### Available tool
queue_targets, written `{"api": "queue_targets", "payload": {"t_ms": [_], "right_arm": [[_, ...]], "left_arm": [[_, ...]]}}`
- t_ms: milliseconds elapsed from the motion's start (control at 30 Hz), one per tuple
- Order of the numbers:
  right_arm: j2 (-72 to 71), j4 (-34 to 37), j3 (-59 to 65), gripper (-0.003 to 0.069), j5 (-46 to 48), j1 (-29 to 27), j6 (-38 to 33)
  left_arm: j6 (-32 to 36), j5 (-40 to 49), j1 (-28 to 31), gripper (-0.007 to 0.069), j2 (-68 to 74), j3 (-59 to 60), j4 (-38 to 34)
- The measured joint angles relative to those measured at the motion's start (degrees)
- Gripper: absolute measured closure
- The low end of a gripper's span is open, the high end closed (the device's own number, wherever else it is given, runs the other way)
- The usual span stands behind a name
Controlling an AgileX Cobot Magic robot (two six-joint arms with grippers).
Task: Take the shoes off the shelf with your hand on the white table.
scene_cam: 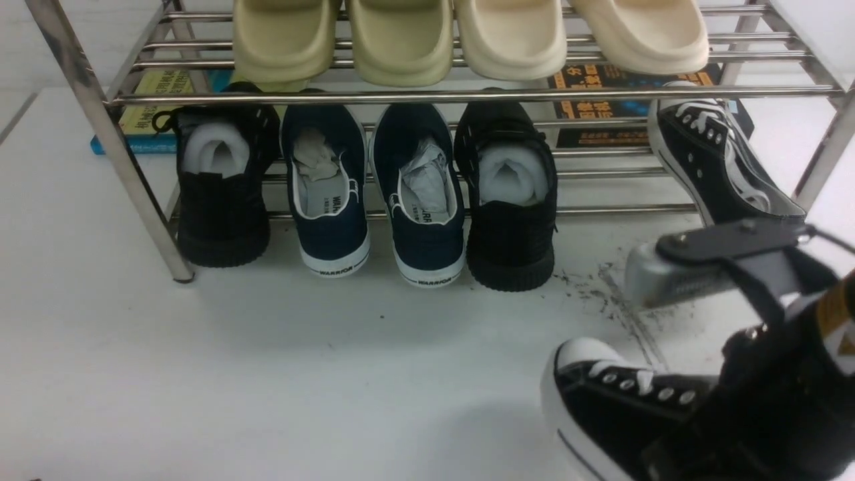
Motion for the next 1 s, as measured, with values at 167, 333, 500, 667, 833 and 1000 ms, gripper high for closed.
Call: {"api": "queue_targets", "payload": {"t_ms": [167,333,500,667,833,1000], "right_arm": [[4.1,-0.26,0.37,0.0655,-7.57,7.79,3.92],[10.28,-1.43,0.37,0.0655,-14.89,9.17,6.4],[17.41,-1.18,0.37,0.0653,-22.71,10.42,12.43],[22.99,-5.69,0.37,0.0652,-30.13,10.42,18.35],[25.44,-8.85,0.37,0.0652,-33.14,10.42,22.08],[26.86,-13.35,0.37,0.065,-41.35,10.42,29.46]], "left_arm": [[0.0,0.0,0.0,0.0385,0.0,0.0,0.0],[0.0,0.0,0.0,0.0385,0.0,0.0,0.0],[0.0,0.0,0.0,0.0385,0.0,0.0,0.0],[0.0,0.0,0.0,0.0385,0.0,0.0,0.0],[0.0,0.0,0.0,0.0385,0.0,0.0,0.0],[0.0,0.0,0.0,0.0385,0.0,0.0,0.0]]}}
